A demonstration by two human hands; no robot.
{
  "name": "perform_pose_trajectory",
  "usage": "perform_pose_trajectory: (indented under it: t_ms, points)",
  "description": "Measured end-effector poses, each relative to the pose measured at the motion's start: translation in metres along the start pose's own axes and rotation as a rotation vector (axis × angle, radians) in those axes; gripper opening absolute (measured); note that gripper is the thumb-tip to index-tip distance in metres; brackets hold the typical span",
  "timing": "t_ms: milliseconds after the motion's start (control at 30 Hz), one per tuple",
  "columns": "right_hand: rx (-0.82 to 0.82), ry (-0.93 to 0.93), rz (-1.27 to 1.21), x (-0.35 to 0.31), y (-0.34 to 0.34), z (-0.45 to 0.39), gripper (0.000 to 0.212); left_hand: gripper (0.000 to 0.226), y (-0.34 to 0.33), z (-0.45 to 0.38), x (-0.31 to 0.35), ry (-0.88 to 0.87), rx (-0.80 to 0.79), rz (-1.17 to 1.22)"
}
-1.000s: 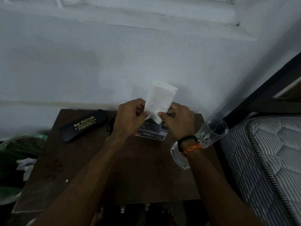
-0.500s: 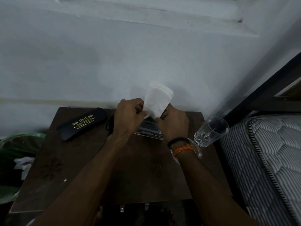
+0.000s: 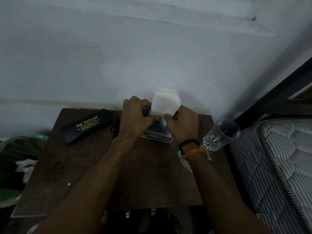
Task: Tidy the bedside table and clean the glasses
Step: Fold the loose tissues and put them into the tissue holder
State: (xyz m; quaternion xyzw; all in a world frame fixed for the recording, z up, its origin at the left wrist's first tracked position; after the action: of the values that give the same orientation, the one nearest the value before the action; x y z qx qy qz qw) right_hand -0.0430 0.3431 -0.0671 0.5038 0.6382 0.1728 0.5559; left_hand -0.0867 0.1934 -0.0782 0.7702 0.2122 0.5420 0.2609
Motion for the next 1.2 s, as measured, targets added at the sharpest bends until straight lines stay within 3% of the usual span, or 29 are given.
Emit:
perform_pose_trajectory:
  t_ms: [133, 300, 400, 534, 667, 834, 1000, 1200]
  points:
    - [-0.038, 0.009, 0.004, -0.001, -0.001, 0.001, 0.023, 0.027, 0.007, 0.000, 0.001, 0.031, 0.052, 0.086]
    - [0.068, 0.044, -0.137, -0.010, 0.010, 0.004, 0.031, 0.032, 0.010, -0.003, 0.001, 0.022, 0.031, 0.112]
    - [0.116, 0.084, -0.094, -0.010, 0.012, 0.002, 0.033, 0.032, 0.014, -0.004, 0.002, 0.003, 0.045, 0.123]
    - [0.098, 0.090, -0.029, -0.006, 0.010, 0.002, 0.034, 0.031, 0.014, -0.004, -0.002, 0.001, 0.016, 0.083]
    - [0.037, 0.069, 0.003, -0.002, 0.006, 0.003, 0.017, 0.025, 0.010, -0.001, -0.001, 0.027, -0.025, 0.027]
    - [0.053, 0.084, -0.013, -0.001, 0.009, 0.002, 0.031, 0.034, 0.010, -0.002, -0.002, 0.012, 0.009, 0.067]
    - [0.044, 0.069, -0.004, 0.003, 0.006, 0.001, 0.020, 0.026, 0.008, -0.005, -0.007, 0.010, 0.001, 0.045]
    - [0.020, 0.061, -0.016, 0.003, 0.007, 0.001, 0.033, 0.026, 0.007, -0.005, -0.012, 0.023, -0.044, 0.013]
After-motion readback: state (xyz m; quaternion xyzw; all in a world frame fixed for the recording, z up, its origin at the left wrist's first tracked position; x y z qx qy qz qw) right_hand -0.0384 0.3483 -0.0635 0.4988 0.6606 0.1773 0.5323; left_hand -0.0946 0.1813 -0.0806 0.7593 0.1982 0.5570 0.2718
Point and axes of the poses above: each hand's wrist, its own z-axis away from the middle knuckle, its own y-axis out of the back of the hand, x = y × z, the point moved 1 cm from there along -z, towards the middle knuckle, and after that the axes turned 5 degrees about z, right-handed, at the moved point
